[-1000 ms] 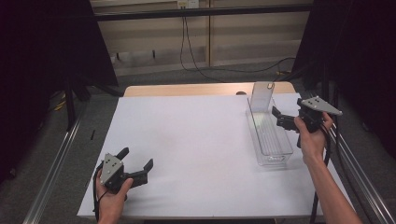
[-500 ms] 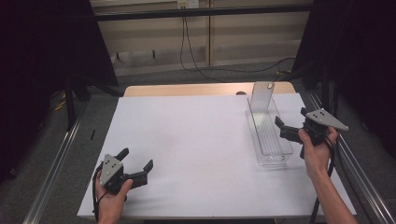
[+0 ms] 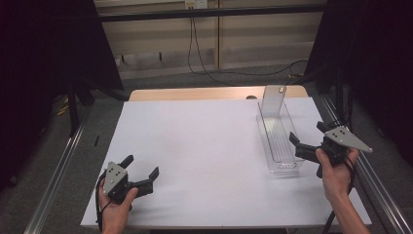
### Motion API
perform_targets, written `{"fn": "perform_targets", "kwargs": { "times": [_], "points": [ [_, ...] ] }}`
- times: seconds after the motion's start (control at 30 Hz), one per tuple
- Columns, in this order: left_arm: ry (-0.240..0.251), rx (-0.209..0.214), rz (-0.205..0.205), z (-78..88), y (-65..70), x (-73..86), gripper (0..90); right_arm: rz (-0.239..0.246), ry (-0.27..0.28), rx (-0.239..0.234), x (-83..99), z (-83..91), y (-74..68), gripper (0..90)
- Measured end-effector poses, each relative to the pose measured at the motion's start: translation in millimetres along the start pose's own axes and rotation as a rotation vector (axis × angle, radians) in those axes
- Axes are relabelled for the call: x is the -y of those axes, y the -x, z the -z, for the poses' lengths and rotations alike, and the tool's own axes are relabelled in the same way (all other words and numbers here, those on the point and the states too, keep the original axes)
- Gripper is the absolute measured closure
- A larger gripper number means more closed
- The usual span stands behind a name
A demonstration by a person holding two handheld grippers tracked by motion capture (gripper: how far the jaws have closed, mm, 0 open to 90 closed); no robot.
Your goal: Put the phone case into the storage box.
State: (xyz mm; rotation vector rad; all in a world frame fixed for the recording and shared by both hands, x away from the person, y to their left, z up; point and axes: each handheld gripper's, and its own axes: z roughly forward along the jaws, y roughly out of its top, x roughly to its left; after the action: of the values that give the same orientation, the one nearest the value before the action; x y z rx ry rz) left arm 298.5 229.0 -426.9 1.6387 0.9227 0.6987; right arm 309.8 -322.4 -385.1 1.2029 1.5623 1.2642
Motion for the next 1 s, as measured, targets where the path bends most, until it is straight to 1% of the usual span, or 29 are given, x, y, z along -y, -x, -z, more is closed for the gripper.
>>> {"fn": "perform_targets", "kwargs": {
  "times": [0.07, 0.2, 0.27, 0.37, 0.43, 0.6, 0.7, 0.73, 0.77, 0.9, 1.0],
  "points": [
    [0.001, 0.004, 0.000, 1.0, 0.4, -0.4, 3.0, 0.006, -0.001, 0.004, 2.8, 3.0, -1.7, 1.3],
    [0.005, -0.003, 0.004, 2.7, 0.8, -0.3, 2.9, -0.004, -0.004, 0.000, 7.0, 9.1, -3.5, 1.3],
    [0.008, 0.000, 0.005, 3.4, 0.4, -0.2, 2.9, -0.004, -0.005, 0.003, 8.8, 12.3, -4.0, 1.7],
    [0.013, -0.005, 0.001, 4.8, 0.7, -0.7, 3.1, -0.025, -0.014, 0.004, 13.7, 16.5, -4.7, 3.0],
    [0.011, -0.001, 0.001, 4.9, 0.8, -0.5, 3.1, -0.015, -0.026, 0.008, 17.7, 19.6, -6.6, 2.8],
    [0.010, -0.005, 0.008, 5.2, 0.9, -0.1, 3.1, -0.023, -0.032, -0.002, 27.1, 27.7, -10.9, 2.1],
    [0.009, -0.001, 0.002, 5.5, 1.2, 0.0, 3.0, -0.013, -0.043, -0.007, 32.0, 30.5, -12.3, 1.9],
    [0.013, 0.001, 0.008, 5.6, 1.7, 0.0, 2.9, -0.014, -0.047, -0.010, 33.2, 31.2, -12.5, 2.1],
    [0.012, 0.002, 0.002, 6.0, 1.4, -0.1, 2.8, -0.011, -0.047, -0.008, 34.6, 31.8, -12.6, 2.2],
    [0.008, -0.003, 0.007, 7.5, 1.6, 0.1, 3.0, -0.013, -0.052, -0.003, 38.3, 37.4, -13.0, 2.2],
    [0.004, -0.004, 0.002, 7.5, 1.5, 0.3, 3.1, -0.013, -0.057, 0.003, 43.9, 41.4, -14.5, 2.1]
  ]
}}
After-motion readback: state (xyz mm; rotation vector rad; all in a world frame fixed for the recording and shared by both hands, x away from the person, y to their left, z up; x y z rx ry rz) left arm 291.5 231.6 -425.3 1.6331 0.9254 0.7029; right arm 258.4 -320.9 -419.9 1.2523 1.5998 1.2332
